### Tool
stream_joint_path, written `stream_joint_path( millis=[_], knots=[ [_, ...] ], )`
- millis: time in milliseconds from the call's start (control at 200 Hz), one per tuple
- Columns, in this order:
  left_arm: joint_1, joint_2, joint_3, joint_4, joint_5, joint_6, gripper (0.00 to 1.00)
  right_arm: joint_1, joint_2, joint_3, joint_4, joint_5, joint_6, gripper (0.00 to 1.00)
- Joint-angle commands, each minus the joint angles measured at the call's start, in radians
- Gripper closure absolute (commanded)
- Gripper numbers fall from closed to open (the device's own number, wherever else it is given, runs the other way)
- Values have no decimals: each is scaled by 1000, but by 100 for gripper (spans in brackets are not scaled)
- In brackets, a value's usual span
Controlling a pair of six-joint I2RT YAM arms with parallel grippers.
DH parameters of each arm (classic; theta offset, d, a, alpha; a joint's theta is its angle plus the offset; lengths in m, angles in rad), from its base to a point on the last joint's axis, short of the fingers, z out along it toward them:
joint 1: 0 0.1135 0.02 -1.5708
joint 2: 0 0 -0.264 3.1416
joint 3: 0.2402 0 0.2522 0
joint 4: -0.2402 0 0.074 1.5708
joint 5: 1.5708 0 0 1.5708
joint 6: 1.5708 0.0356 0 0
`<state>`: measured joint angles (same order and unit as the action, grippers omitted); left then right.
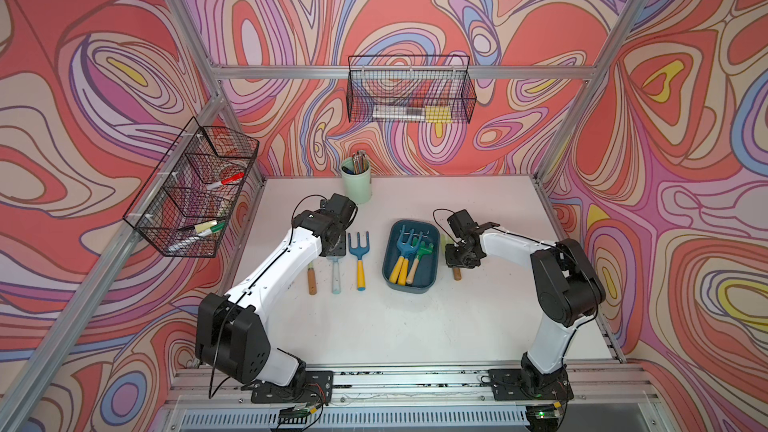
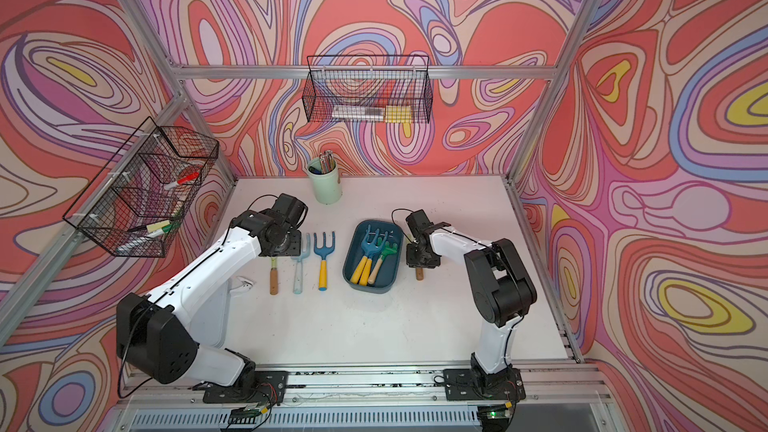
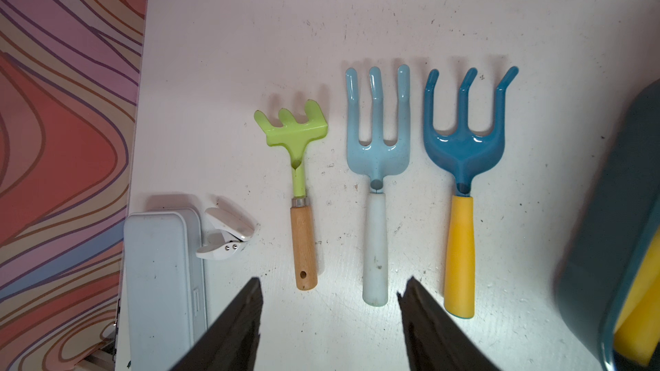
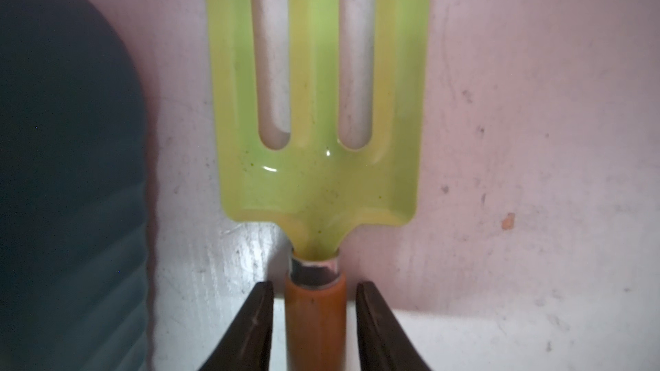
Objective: Take the hand rake out of the storage box
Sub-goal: Place the rake at the center of the board.
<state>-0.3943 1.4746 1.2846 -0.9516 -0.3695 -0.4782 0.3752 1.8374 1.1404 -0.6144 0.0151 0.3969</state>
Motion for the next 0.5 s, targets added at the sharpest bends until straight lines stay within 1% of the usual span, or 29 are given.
stream_joint_path(
  millis=[0, 170, 195, 295, 411, 496],
  knots=[
    [-6, -5, 18, -25, -17, 9, 35, -4, -14, 2, -44, 8, 3, 60],
    [-6, -8, 18, -27, -17, 9, 35, -4, -60, 50, -98, 13, 3, 56],
    [-6, -7, 17, -27, -17, 9, 35, -4, -93, 58, -111, 15, 3, 56],
    [-6, -5, 15, -27, -16, 8, 35, -4, -137, 102, -161, 33, 13, 55],
    [-6, -2, 15, -30, -13, 4, 35, 1, -188, 163, -234, 62, 89, 56],
    [-6, 3, 16, -31, -7, 4, 35, 36, -224, 201, -278, 87, 173, 56]
  ],
)
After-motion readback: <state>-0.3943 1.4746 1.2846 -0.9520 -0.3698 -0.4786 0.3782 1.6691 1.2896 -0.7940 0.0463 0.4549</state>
